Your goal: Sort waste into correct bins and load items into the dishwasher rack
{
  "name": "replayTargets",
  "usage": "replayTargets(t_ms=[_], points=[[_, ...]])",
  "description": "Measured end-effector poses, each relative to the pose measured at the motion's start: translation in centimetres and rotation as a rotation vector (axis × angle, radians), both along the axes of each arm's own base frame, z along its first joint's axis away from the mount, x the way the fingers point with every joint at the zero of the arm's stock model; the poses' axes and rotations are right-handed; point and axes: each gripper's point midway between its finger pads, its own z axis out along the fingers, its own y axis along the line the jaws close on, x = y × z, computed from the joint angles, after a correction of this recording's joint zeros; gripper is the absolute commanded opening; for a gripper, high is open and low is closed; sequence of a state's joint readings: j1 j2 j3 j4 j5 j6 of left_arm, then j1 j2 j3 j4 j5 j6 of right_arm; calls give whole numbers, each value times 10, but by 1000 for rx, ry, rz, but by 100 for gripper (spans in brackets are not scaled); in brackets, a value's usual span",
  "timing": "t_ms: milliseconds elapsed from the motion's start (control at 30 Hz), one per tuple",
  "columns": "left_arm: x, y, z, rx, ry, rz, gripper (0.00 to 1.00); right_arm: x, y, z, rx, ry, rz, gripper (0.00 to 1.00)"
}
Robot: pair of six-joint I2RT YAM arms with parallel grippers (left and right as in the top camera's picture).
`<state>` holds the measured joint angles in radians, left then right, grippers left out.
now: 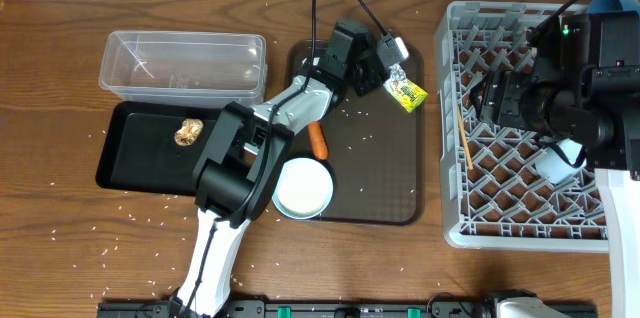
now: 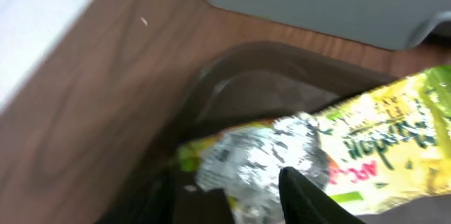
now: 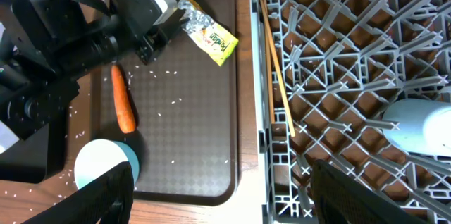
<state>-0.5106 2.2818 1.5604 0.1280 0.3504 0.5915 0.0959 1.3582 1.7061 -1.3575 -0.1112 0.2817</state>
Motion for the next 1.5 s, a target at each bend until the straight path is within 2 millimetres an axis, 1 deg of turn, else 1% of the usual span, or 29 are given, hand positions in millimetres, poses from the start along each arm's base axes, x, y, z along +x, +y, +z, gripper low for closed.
replayTargets(t_ms=[67,100,133,200,400,433,533,633,733,800,867,933,1000,1067,1133,1200,1300,1367,1433,1500], points=[[-6,2,-7,-12,67,24,31,1,0,-2,0,8,0,74],[-10,3,-11,-16,107,41,30,1,0,-3,-1,13,0,75],[-13,5,-15,-22,147,63,30,2,0,-4,-2,16,0,75],[-20,8,-22,-38,235,113,40,3,0,-5,-2,19,0,75],[-34,15,-35,-117,474,305,40,3,0,-6,-2,22,0,75],[-37,17,-34,-124,506,332,39,2,0,-6,-2,25,0,74],[-54,25,-31,-115,620,408,40,0,0,-7,-3,33,0,74],[-68,33,-23,-98,687,454,40,0,0,-7,-3,35,0,75],[-79,36,-1,-97,713,474,40,0,0,-8,-3,36,0,75],[-82,35,20,-109,707,471,40,0,0,-8,-3,36,0,75],[-75,27,45,-149,668,455,40,0,0,-8,-3,36,0,75],[-62,16,69,-209,608,432,40,0,0,-7,-3,35,0,75],[-49,7,87,-266,551,412,40,0,0,-7,-3,34,0,75],[-39,1,97,-314,508,400,41,0,0,-7,-3,34,0,75],[-28,-7,101,-358,473,390,41,0,0,-8,-3,36,0,75],[-17,-16,98,-396,437,375,47,-1,0,-8,-4,38,0,75],[-9,-31,82,-422,414,353,48,-1,0,-8,-4,43,0,75],[-10,-43,69,-429,411,334,48,-2,0,-8,-4,43,0,75],[-15,-56,56,-421,418,315,48,-2,0,-9,-4,44,0,76],[-22,-67,48,-410,418,289,48,-2,0,-9,-4,45,0,76]])
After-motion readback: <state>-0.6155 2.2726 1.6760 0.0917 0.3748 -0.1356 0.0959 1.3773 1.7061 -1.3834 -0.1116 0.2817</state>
